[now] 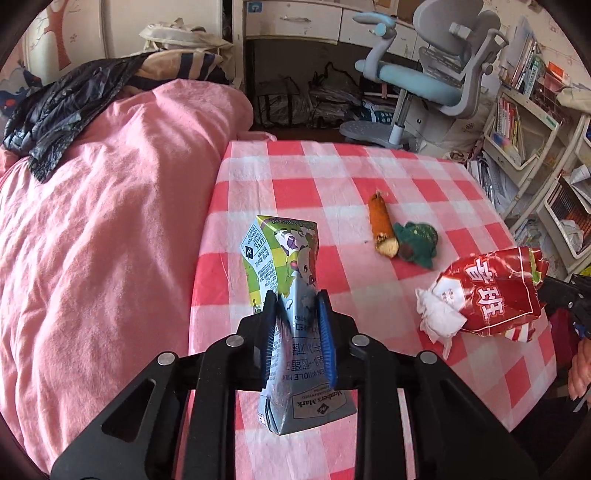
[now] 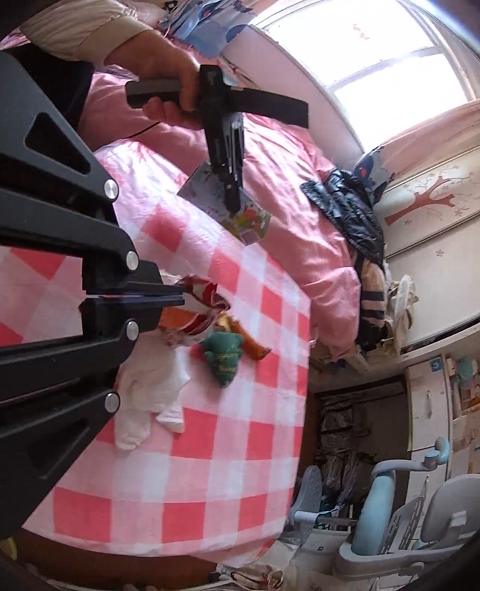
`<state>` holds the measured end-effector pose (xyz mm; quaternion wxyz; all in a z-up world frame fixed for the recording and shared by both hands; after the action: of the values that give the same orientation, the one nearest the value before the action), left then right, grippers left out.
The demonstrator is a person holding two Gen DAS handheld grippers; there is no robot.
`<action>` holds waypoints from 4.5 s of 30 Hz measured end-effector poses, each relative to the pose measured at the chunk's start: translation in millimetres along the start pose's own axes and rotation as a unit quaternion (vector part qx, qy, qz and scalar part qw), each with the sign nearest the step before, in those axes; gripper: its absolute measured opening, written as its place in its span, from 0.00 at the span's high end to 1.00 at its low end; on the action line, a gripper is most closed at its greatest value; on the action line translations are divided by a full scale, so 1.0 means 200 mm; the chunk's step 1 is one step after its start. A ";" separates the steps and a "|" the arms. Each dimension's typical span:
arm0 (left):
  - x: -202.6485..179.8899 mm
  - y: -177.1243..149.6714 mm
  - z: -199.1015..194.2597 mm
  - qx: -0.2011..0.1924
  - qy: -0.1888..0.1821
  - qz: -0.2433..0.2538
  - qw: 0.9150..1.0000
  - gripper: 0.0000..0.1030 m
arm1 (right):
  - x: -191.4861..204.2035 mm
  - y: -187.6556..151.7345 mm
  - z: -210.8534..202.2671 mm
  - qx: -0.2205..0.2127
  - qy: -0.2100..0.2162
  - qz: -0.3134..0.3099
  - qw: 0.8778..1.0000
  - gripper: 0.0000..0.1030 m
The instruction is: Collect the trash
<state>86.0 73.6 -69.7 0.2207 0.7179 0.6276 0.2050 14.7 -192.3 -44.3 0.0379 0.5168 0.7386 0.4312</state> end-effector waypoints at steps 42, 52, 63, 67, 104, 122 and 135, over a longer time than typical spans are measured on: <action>-0.03 -0.05 0.06 0.010 0.008 0.006 1.000 0.78 | 0.02 -0.09 0.20 0.056 -0.110 -0.071 0.990 0.89; -0.03 -0.01 0.00 -0.013 -0.020 -0.015 1.000 0.78 | -0.10 -0.02 0.03 -0.015 0.000 0.056 0.998 0.89; -0.07 0.00 -0.05 -0.031 -0.047 -0.020 0.998 0.78 | -0.10 -0.01 -0.05 -0.031 -0.011 0.050 0.998 0.89; -0.07 -0.01 -0.05 -0.031 -0.041 -0.019 0.999 0.78 | -0.11 -0.02 -0.05 -0.029 -0.023 0.046 0.998 0.89; -0.02 0.03 -0.08 -0.043 -0.040 -0.031 0.998 0.78 | -0.11 -0.05 0.08 0.002 -0.047 0.023 0.999 0.89; -0.03 0.11 -0.11 -0.053 -0.047 -0.025 0.997 0.78 | -0.09 -0.02 0.09 -0.011 -0.041 0.022 0.999 0.89; -0.03 0.10 -0.08 -0.051 -0.048 -0.019 0.997 0.78 | -0.08 -0.02 0.10 -0.005 -0.043 0.016 0.999 0.89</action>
<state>91.9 65.8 -45.6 0.2906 0.7031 0.6182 0.1975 28.4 -194.0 -65.9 0.0659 0.5462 0.7258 0.4129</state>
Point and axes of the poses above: each gripper's, at about its wrist camera, not at the fingertips, and z roughly the way its jaws point, x to its left, y to its top, the point moved 3 cm from there along z, roughly the way its jaws point, and after that the axes turned 5 degrees about y, right-handed, at the moved point
